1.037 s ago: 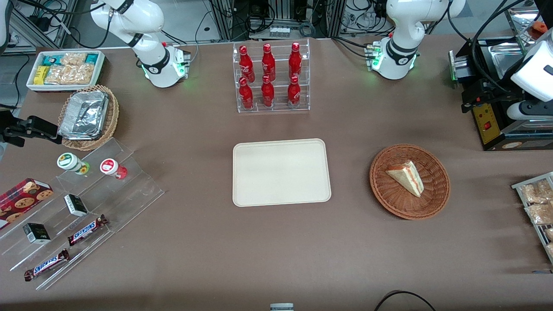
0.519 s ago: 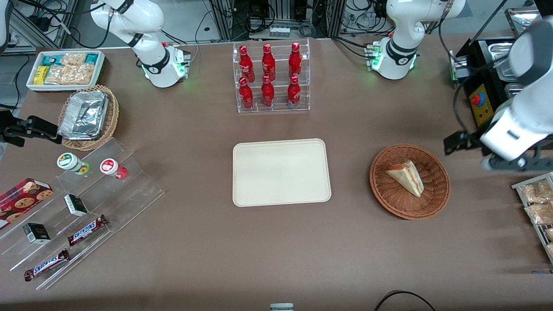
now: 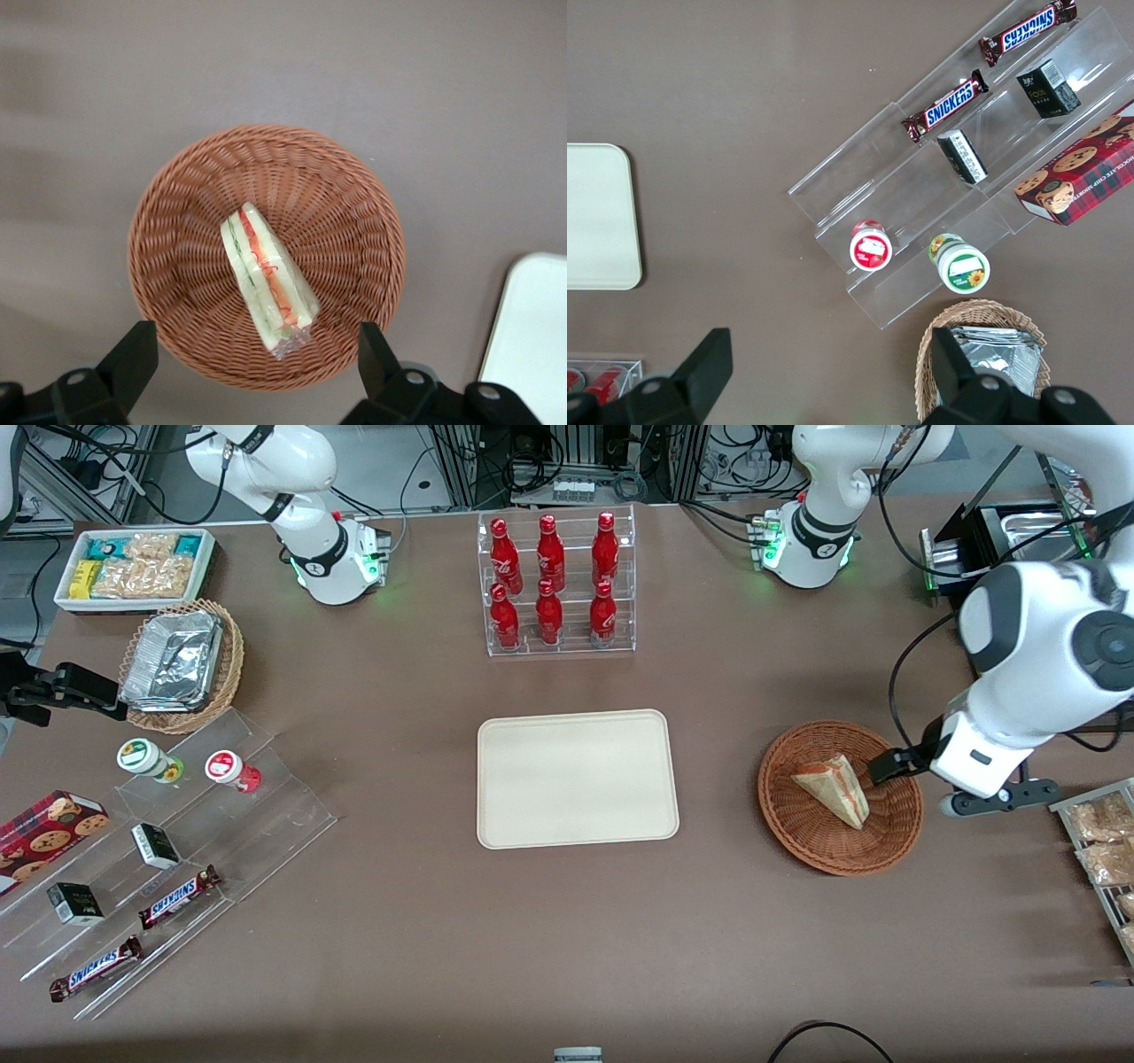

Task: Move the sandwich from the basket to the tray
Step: 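Move the open left gripper over the wrapped sandwich in the wicker basket, then lower the left gripper and close it on the sandwich's wrapped edge, then lift the sandwich out of the basket and carry it over the beige tray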

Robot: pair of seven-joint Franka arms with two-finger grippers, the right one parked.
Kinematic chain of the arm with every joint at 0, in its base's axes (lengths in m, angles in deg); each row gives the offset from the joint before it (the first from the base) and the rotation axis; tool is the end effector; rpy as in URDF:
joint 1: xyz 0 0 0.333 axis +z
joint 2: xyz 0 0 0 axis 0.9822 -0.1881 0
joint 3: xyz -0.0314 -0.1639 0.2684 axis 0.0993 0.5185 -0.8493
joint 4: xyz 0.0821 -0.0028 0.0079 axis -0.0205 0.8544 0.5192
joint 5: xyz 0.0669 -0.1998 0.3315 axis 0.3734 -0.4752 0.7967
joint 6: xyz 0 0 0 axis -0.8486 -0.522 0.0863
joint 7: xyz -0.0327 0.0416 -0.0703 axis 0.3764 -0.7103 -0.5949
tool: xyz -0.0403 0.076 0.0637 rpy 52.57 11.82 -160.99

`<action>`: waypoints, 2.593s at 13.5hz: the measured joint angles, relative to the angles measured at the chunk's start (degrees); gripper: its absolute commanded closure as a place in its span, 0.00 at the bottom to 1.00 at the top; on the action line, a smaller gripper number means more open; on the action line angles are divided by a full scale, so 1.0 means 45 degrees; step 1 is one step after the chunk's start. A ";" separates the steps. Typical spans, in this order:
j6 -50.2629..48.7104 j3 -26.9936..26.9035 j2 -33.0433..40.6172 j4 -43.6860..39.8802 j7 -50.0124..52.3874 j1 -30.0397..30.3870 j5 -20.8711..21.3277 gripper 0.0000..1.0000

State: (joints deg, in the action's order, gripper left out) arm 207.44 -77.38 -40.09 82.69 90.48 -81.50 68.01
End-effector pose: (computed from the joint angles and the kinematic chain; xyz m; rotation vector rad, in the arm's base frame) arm 0.5882 -0.0454 0.4146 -3.1020 -0.4528 0.0218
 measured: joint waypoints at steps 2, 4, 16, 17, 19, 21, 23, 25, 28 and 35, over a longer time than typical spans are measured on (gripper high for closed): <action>0.0416 0.0002 -0.0129 0.0570 0.1303 -0.0018 0.0001 0.00; 0.1226 0.0005 -0.0248 0.1133 0.2535 -0.0042 0.0001 0.00; 0.5871 0.0095 -0.1134 0.4216 0.5221 -0.0414 0.0001 0.05; 0.6007 0.0095 -0.1278 0.4247 0.5265 -0.0414 0.0001 0.21; 0.6093 0.0095 -0.1446 0.4251 0.5585 -0.0414 0.0000 0.95; 0.6093 0.0095 -0.1448 0.4246 0.5764 -0.0414 0.0001 1.00; 0.5863 0.0094 -0.1402 0.4187 0.5769 -0.0415 0.0008 1.00; 0.5043 0.0103 -0.1195 0.3885 0.5769 -0.0447 0.0013 1.00; 0.2035 0.0130 -0.0450 0.2548 0.5769 -0.0711 0.0353 1.00; -0.3077 0.0255 -0.0665 -0.2859 0.5347 -0.3912 0.0493 1.00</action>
State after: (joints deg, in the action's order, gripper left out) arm 193.60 -76.23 -43.09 69.82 114.54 -99.10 70.23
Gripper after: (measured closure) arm 0.824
